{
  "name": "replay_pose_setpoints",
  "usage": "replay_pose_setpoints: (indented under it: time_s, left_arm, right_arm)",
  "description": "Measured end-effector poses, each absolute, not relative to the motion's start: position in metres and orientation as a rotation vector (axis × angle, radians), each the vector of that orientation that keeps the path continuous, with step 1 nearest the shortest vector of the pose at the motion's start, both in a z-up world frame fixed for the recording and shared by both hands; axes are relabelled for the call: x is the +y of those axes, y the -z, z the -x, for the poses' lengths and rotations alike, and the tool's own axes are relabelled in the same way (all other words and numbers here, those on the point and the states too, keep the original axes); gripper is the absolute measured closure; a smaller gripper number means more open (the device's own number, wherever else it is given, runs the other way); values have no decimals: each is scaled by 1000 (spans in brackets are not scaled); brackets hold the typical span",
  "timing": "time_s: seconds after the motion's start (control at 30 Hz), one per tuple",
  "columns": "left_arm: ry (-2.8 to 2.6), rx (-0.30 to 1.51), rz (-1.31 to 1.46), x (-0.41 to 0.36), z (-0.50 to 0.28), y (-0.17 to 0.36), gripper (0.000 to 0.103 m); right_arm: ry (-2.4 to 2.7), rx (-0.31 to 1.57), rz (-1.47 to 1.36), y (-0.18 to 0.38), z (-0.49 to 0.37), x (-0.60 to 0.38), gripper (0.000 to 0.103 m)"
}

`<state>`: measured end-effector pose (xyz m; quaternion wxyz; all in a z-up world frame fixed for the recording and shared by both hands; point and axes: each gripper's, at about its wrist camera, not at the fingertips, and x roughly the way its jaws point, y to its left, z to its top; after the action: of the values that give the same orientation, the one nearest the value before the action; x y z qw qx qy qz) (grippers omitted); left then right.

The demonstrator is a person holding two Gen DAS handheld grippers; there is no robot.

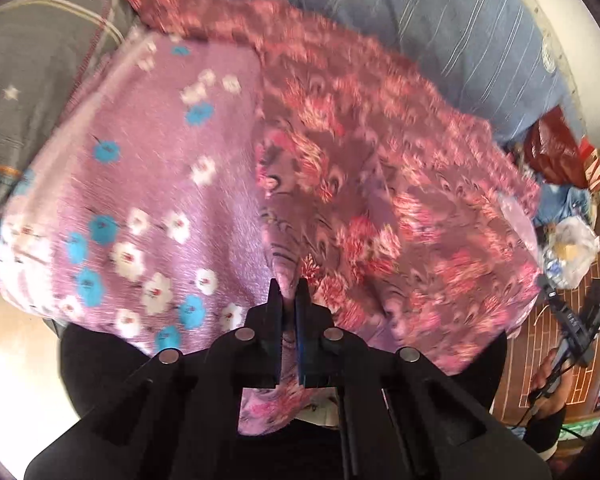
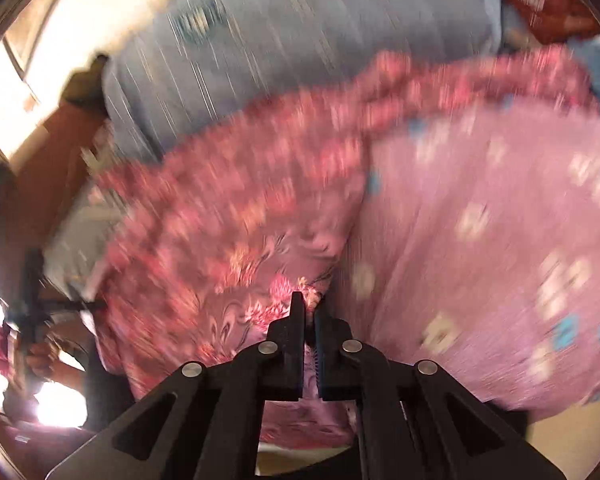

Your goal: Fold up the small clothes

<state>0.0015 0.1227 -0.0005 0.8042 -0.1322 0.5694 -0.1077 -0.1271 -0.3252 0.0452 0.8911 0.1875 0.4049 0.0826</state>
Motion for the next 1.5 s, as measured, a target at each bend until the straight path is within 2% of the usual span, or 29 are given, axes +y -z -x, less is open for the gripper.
replay_pose_setpoints:
  time_s: [0.1,0.23,0.3,0.37,0.4,0.43,0.47,0.5,0.53,0.73,0.77,0.8,0.97,1.07,1.13,1.23,1.33,1.43,1.5]
  left_arm:
    - [177,1279,258,125,-6,18,100]
    - [63,1387,214,132,-7,50,99]
    - [84,1360,196,136,-3,38,99]
    - [86,1290,165,141,-3,17,96]
    - [99,1246,144,138,-9,3,92]
    - [110,1220,140,136,-14,-4,76]
    - [122,1190,151,131,-23,-11,51]
    - [135,1172,166,125,-33,-13,43]
    - [156,1159,184,115,-46,-13,39]
    - [222,1246,177,57,-102,19,39]
    - [214,1264,157,47,-108,24,39]
    - [225,1259,152,44,-110,23,39]
    - [222,1170,81,24,-127,17,39]
    - [222,1200,88,23,-149,23,39]
    - [254,1165,109,26,-162,16,39]
    - [260,1097,117,27,-184,7,39]
    - [250,1064,127,24,-210,14,39]
    - [227,1077,108,16,-224,36,39]
    - [222,1027,58,11,-218,37,32]
  right_arm:
    - [-99,799,-337,-75,131,-345,102]
    - [-23,979,-389,-20,113,-359,102]
    - [-5,1077,-391,3,109,-357,101]
    - [-28,1065,-413,1,109,-360,96]
    - [-49,1015,-445,-10,107,-364,94]
    - [-70,972,-476,-19,104,-369,92]
    - [-99,928,-508,-28,97,-373,80]
    - [-121,891,-525,-35,86,-375,68]
    - [-124,865,-523,-38,73,-376,64]
    - [-68,912,-451,-7,-27,-350,64]
    - [-26,944,-391,4,-40,-342,76]
    - [1,932,-342,4,-46,-336,99]
    - [33,804,-380,-24,-51,-355,100]
    - [29,966,-404,7,-70,-369,99]
    - [-27,927,-452,-2,-65,-379,91]
    - [49,795,-591,-24,-46,-432,91]
    - [292,679,-732,-29,-20,-506,78]
    - [551,660,-810,-18,3,-569,77]
    - [611,636,-855,-12,16,-592,76]
